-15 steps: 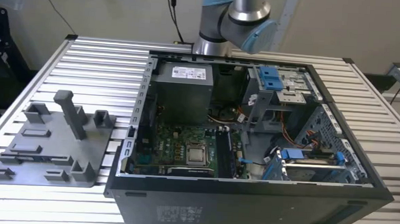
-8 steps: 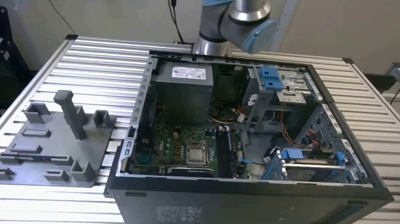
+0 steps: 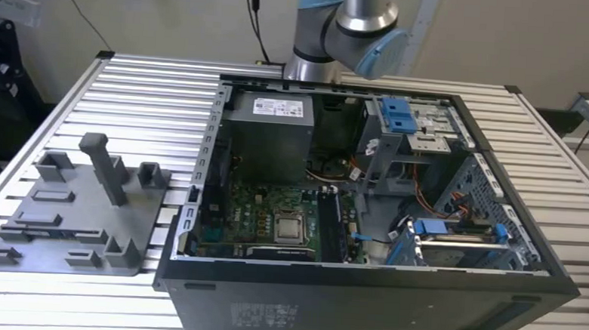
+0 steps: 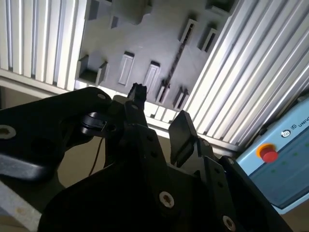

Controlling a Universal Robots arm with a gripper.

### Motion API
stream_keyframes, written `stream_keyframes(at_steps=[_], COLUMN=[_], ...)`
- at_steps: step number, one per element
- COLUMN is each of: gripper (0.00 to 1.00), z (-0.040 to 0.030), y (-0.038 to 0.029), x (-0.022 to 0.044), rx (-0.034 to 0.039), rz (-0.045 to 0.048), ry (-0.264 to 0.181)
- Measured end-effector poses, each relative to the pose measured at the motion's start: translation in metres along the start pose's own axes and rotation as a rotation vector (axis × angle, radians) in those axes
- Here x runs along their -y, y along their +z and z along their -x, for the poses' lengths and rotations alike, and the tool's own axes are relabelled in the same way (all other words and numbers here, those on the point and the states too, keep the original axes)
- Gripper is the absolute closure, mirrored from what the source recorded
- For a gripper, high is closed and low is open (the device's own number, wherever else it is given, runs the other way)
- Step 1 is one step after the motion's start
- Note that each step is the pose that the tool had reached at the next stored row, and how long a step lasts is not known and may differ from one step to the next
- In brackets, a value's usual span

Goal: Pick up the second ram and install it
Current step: 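Pick up the second ram and move it above second insertion slot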

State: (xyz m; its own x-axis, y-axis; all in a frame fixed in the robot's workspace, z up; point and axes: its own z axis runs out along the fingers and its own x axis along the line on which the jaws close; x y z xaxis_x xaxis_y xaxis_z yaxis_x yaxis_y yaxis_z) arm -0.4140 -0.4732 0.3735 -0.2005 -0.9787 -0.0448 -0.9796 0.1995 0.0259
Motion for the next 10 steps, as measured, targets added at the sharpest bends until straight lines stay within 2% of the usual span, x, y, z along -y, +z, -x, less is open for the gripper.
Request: stream_keyframes(at_steps=[3,10], gripper=[0.52,0.52], z=[-0.0002,-0.0007], y=[0.0046,0.0152], x=[0.0001,0.0004], rx=[-0.0006,-0.0006], rz=[0.001,0.001], ry=[-0.022,-0.022])
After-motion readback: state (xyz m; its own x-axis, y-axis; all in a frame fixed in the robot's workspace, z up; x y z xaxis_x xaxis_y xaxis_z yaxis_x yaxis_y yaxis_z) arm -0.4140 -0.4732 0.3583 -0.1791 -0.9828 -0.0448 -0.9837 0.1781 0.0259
